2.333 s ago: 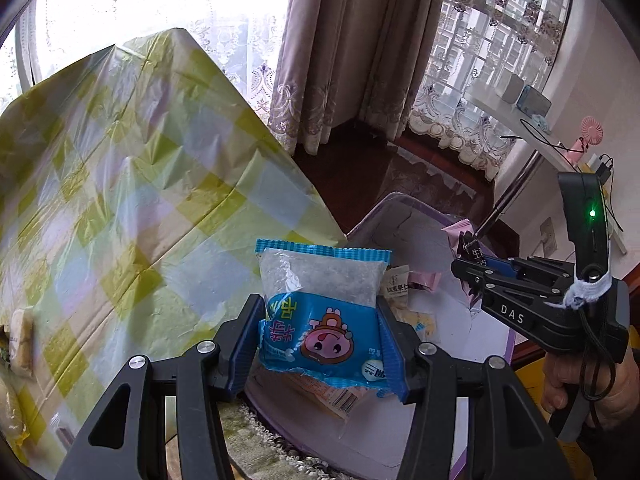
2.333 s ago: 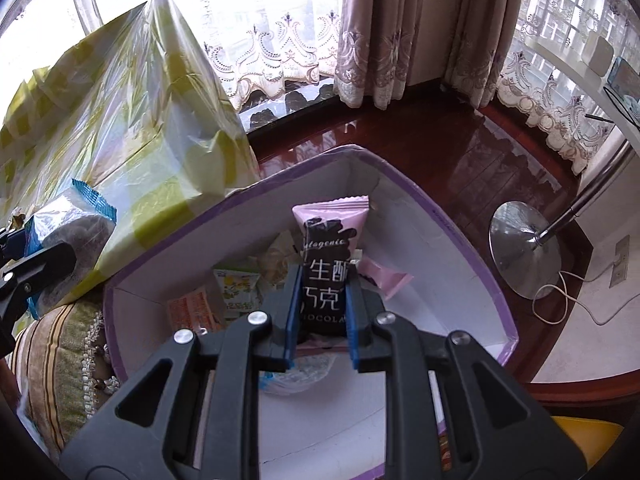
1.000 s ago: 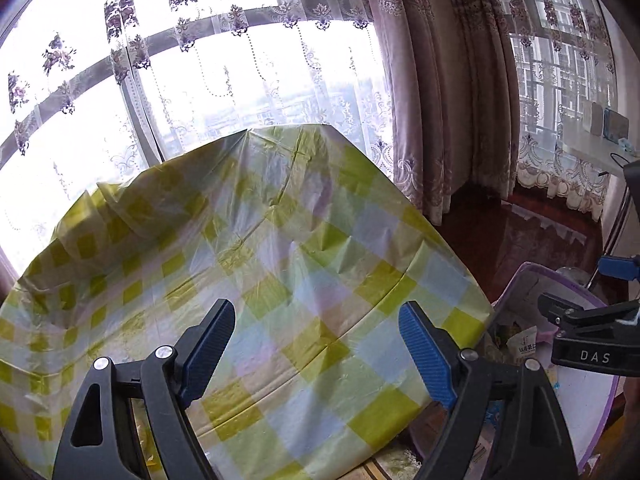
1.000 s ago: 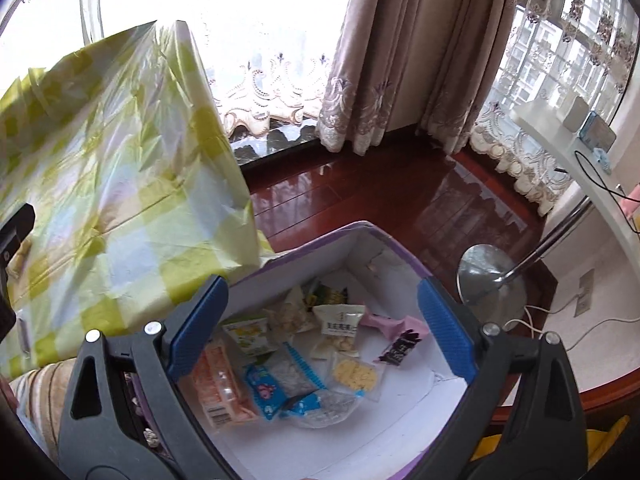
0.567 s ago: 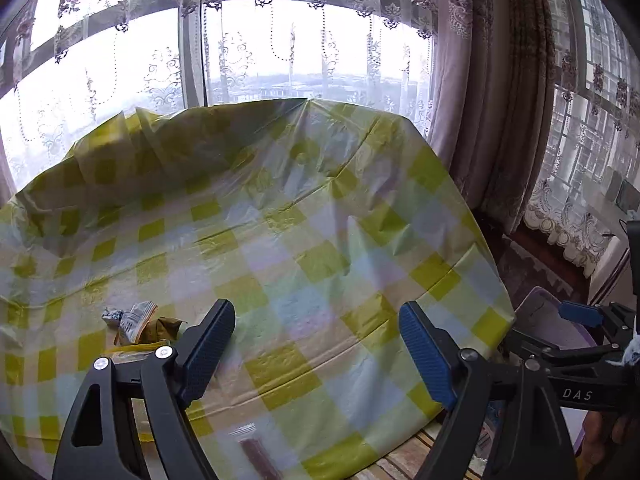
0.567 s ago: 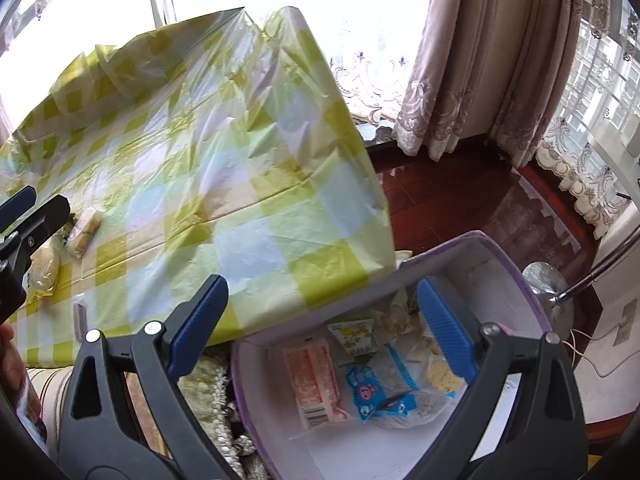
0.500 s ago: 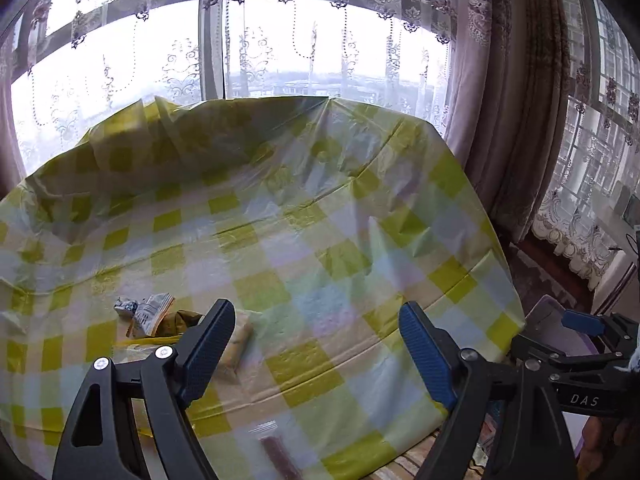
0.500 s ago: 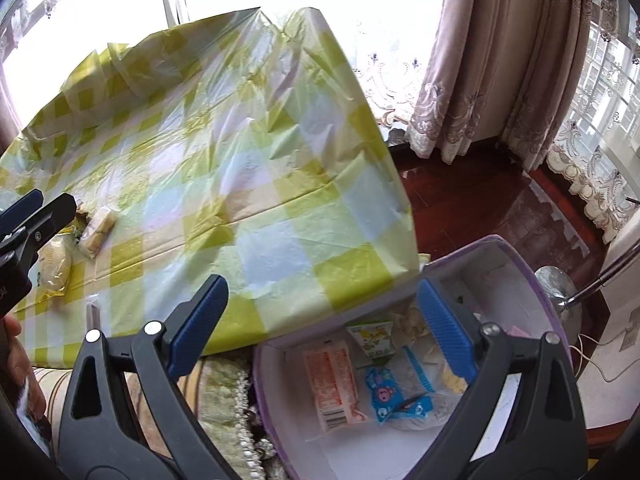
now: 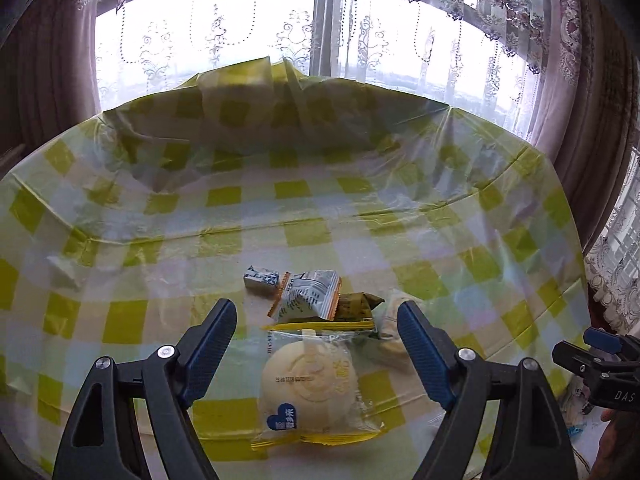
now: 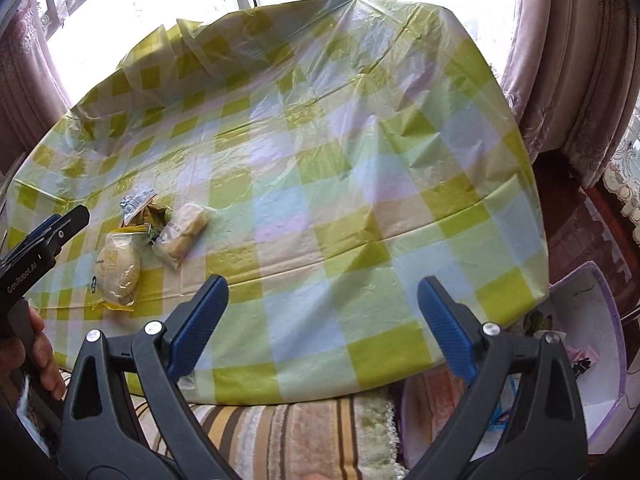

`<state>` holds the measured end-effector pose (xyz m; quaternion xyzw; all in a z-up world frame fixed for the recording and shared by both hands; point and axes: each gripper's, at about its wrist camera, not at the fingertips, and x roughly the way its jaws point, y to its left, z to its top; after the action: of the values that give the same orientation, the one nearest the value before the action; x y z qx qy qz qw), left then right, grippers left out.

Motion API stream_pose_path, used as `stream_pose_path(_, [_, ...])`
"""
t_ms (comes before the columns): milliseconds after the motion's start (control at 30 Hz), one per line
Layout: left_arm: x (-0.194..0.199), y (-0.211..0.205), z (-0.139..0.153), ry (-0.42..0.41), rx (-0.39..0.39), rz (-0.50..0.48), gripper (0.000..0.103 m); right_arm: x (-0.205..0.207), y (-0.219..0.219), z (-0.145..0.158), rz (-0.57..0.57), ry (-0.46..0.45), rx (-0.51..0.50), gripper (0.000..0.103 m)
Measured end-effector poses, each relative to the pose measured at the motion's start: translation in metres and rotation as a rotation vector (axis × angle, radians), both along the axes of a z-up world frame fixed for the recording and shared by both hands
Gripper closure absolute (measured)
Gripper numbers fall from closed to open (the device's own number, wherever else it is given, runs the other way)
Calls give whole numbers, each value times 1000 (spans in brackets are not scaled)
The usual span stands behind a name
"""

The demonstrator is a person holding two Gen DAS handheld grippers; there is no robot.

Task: Organize snacks
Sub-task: 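Move both tools back over the remaining snacks on the table, then grasp the small blue-white wrapped candy with the left tool while the right tool grasps the bread bag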

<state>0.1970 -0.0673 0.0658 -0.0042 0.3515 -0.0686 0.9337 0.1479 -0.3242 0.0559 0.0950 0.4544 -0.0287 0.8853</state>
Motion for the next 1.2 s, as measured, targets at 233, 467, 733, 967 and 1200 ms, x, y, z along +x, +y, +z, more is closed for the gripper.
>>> stream_pose_path(233, [17, 27, -11, 34, 15, 26, 20, 26, 36, -8, 22, 13, 23, 7])
stream_pose_path(467, [38, 45, -21, 73, -5, 19, 20, 58, 69, -10, 34, 7, 29, 8])
stream_pose_path(733, [70, 61, -35, 138, -44, -5, 30, 88, 103, -29, 69, 52, 14, 13])
stream_pose_path(967, [96, 55, -48, 190, -29, -85, 36, 107, 115, -40, 64, 80, 8, 16])
stream_pose_path(1200, [116, 49, -60, 224, -2, -127, 44, 116, 123, -51, 73, 108, -18, 20])
